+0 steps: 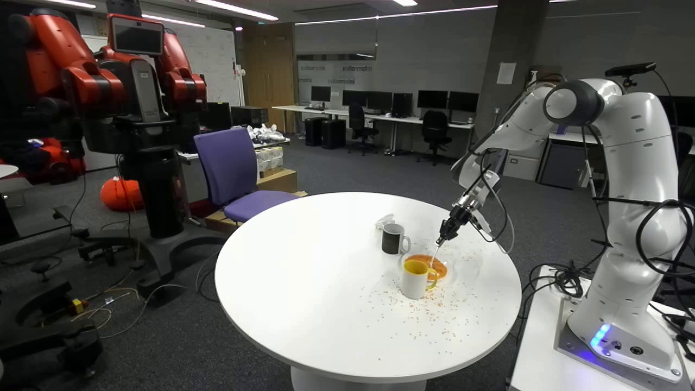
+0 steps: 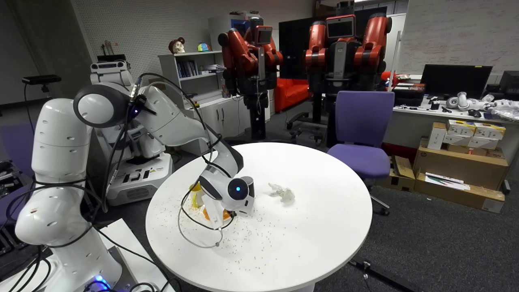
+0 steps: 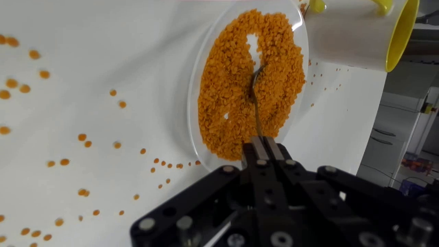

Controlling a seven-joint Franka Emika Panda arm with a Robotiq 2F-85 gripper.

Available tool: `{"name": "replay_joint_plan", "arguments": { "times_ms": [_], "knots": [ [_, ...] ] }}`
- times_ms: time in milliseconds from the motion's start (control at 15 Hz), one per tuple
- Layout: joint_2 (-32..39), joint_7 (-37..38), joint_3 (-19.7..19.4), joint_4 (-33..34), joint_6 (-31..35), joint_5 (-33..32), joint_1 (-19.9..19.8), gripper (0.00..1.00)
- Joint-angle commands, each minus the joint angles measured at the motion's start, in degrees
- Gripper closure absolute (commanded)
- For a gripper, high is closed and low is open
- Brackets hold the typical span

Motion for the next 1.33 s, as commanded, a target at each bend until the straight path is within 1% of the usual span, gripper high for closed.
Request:
{"name": "replay_joint_plan", "arguments": {
  "times_ms": [0, 467, 1267],
  "knots": [
    [-2.0, -3.7, -0.7, -2.3, 3.0, 3.2, 1.0, 0.99],
    [-2.1, -7.0, -1.3, -2.4, 1.8, 6.8, 0.9, 0.99],
    [-2.4, -7.4, -1.9, -2.2, -1.1, 10.4, 0.5, 0.99]
  ]
}}
